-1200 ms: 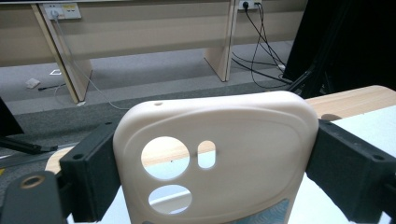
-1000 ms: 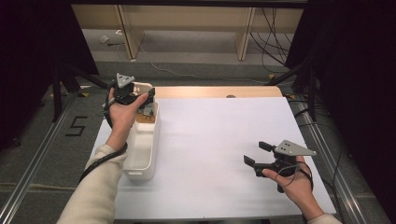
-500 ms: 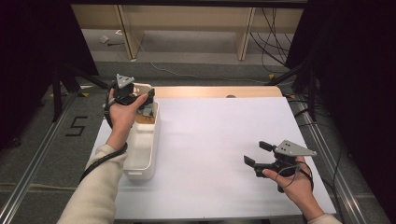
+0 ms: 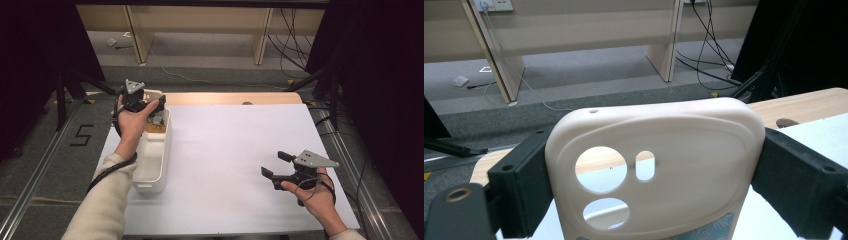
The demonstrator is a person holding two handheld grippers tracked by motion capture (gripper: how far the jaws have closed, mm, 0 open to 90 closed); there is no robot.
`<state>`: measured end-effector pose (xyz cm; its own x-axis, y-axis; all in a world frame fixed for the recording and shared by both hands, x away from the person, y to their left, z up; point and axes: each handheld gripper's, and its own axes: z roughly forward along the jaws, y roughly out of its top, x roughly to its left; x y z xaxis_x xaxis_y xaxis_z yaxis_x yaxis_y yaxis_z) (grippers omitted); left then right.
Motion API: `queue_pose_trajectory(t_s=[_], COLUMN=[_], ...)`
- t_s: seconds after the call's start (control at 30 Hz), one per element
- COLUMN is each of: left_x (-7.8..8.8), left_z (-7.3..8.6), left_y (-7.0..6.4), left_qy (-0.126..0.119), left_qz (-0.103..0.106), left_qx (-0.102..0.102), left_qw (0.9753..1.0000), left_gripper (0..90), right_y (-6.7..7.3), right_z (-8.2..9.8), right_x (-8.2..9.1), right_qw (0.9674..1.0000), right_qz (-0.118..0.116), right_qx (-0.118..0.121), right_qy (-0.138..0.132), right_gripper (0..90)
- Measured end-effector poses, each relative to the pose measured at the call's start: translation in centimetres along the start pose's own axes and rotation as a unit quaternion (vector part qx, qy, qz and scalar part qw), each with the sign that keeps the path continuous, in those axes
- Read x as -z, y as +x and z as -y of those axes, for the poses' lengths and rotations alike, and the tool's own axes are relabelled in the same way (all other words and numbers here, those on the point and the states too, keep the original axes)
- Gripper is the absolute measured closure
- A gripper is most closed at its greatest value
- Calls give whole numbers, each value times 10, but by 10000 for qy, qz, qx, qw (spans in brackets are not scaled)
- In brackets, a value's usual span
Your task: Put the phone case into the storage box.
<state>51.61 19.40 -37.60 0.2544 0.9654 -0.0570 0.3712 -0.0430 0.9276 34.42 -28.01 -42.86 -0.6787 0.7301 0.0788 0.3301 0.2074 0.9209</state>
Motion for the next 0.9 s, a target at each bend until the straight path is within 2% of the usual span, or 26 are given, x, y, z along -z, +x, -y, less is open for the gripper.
queue_pose_trajectory(t_s=[0.2,0.9], left_x=[-3,-14], left_z=[1,8], left_y=[3,2], left_qy=[36,203], left_qz=[-17,-77], left_qx=[54,56], left_qw=[10000,9997], left_gripper=[109,108], right_y=[-1,0], right_z=[0,0], right_x=[0,-1], right_qw=[10000,10000], right_qz=[11,-6], right_qx=[1,11], right_qy=[-14,3], right_gripper=[153,153])
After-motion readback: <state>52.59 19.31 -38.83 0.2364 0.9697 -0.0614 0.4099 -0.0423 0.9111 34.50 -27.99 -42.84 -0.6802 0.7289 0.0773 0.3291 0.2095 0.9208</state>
